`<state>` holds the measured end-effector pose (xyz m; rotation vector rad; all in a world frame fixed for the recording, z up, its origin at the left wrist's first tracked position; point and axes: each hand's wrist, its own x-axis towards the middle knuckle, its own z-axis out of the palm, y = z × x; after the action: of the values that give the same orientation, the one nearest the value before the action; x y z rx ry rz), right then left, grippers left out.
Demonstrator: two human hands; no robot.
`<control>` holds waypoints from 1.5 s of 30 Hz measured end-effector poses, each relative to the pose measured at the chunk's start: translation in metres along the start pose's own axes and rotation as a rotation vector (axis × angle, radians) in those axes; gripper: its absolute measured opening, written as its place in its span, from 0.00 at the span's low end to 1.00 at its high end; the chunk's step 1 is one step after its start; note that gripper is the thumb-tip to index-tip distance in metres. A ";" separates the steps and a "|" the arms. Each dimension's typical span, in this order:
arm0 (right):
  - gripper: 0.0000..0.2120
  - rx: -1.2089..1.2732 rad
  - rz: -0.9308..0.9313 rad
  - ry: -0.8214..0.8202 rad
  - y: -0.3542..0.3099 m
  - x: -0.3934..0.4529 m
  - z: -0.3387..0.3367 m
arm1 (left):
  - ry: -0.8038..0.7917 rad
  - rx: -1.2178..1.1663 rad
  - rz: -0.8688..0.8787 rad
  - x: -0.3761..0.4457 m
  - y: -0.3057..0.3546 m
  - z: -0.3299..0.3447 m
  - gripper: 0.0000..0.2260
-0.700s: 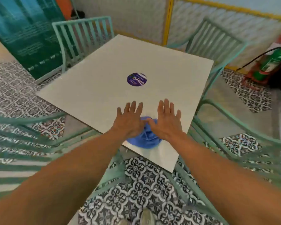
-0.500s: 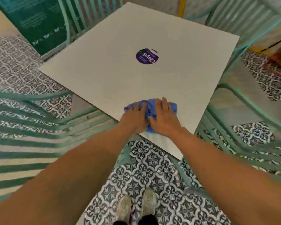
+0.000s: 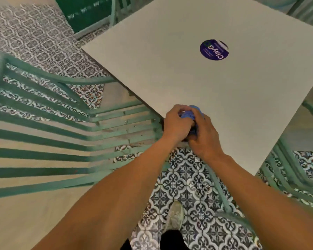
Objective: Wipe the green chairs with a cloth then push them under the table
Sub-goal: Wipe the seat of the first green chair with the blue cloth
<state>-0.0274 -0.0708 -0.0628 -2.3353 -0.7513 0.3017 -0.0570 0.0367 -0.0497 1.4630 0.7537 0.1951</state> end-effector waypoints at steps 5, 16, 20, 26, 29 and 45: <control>0.29 0.117 -0.104 0.126 -0.075 0.018 0.066 | -0.068 -0.134 0.106 -0.001 -0.012 -0.114 0.12; 0.19 -0.292 0.047 0.216 -0.099 0.121 0.264 | -0.032 1.282 0.010 0.101 -0.186 -0.358 0.28; 0.24 -0.327 0.184 0.195 -0.038 0.180 0.340 | -0.022 1.318 -0.028 0.149 -0.260 -0.371 0.28; 0.24 -0.335 0.154 0.286 0.020 0.268 0.395 | -0.039 1.329 -0.071 0.206 -0.345 -0.375 0.32; 0.25 -0.304 0.280 0.215 0.028 0.296 0.432 | -0.006 1.374 -0.039 0.208 -0.373 -0.376 0.36; 0.26 -0.350 -0.357 -0.219 -0.032 0.256 0.526 | 0.050 1.343 0.038 0.208 -0.381 -0.376 0.36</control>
<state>-0.0423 0.3733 -0.4451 -2.4490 -1.4047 0.2873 -0.2324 0.4079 -0.4508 2.7355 0.9391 -0.3330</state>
